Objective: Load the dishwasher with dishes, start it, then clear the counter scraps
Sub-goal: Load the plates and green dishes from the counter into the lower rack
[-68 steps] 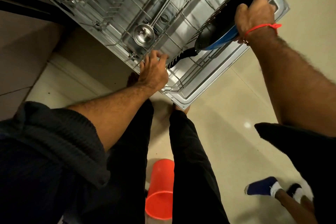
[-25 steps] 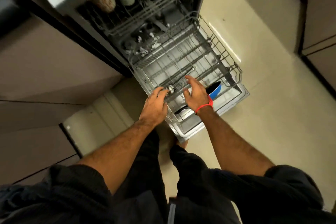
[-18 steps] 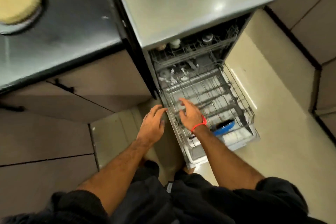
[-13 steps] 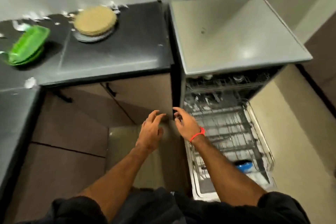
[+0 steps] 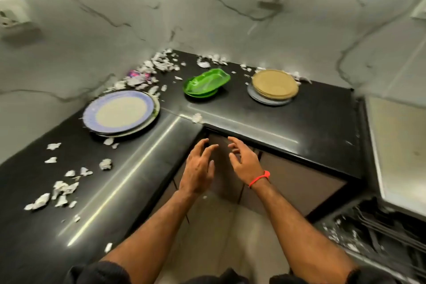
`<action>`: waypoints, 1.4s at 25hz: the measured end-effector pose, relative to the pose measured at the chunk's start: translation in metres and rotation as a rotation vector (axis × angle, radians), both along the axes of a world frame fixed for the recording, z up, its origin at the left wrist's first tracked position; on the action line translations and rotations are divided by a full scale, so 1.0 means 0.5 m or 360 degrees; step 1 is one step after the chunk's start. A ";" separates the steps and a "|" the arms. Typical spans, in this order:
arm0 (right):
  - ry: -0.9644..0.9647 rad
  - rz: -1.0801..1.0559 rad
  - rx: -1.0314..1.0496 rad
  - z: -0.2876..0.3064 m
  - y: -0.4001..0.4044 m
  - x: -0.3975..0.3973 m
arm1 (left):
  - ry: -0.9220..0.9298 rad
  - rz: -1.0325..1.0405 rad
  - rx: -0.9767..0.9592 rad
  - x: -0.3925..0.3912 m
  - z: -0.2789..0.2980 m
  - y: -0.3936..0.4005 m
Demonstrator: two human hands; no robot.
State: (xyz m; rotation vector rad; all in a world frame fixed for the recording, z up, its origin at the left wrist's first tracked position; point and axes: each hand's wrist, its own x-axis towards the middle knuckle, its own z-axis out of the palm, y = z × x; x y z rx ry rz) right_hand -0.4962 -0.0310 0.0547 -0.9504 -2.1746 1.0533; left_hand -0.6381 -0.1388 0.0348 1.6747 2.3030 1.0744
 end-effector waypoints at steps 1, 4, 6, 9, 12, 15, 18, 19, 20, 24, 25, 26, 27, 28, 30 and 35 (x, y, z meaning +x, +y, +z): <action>-0.0005 0.0067 0.0010 0.006 -0.007 -0.052 | 0.0002 0.0079 -0.0009 -0.046 0.006 -0.019; -0.0001 0.0260 -0.0004 0.015 -0.030 -0.181 | -0.0025 0.0296 0.0002 -0.159 0.015 -0.083; 0.0016 0.0376 -0.0026 0.025 -0.041 -0.262 | -0.0061 0.0464 -0.0018 -0.228 0.017 -0.128; 0.0055 0.0490 -0.0083 0.036 -0.040 -0.369 | -0.0092 0.0683 -0.0079 -0.312 0.015 -0.176; 0.0056 0.0532 -0.0118 0.036 -0.022 -0.470 | -0.0126 0.0869 -0.0123 -0.378 0.008 -0.196; -0.0103 0.0651 0.0001 0.010 0.013 -0.568 | -0.0205 0.0948 -0.0239 -0.434 -0.005 -0.181; -0.0397 0.1016 0.0314 -0.031 0.054 -0.675 | -0.0363 0.1082 -0.0229 -0.481 -0.016 -0.149; -0.0555 0.1095 0.0465 -0.041 0.064 -0.706 | -0.0411 0.1113 -0.0210 -0.492 -0.013 -0.140; -0.0731 0.1132 0.0617 -0.049 0.070 -0.728 | -0.0426 0.1143 -0.0203 -0.498 -0.010 -0.132; -0.1107 0.1204 0.0868 -0.088 0.091 -0.771 | -0.0464 0.1293 -0.0223 -0.526 -0.007 -0.116; -0.1060 0.1188 0.0910 -0.094 0.095 -0.771 | -0.0476 0.1316 -0.0234 -0.529 -0.006 -0.116; -0.0967 0.1153 0.0962 -0.099 0.100 -0.771 | -0.0489 0.1336 -0.0239 -0.536 -0.005 -0.116; -0.0867 0.1101 0.1035 -0.100 0.103 -0.769 | -0.0517 0.1360 -0.0258 -0.542 -0.004 -0.116; -0.0756 0.1033 0.1097 -0.106 0.105 -0.767 | -0.0544 0.1370 -0.0268 -0.548 -0.008 -0.117; -0.0494 0.0904 0.1169 -0.111 0.107 -0.756 | -0.0566 0.1370 -0.0278 -0.554 -0.013 -0.119; 0.0036 0.0755 0.1133 -0.074 0.091 -0.669 | -0.0872 0.1469 -0.0058 -0.564 -0.010 -0.143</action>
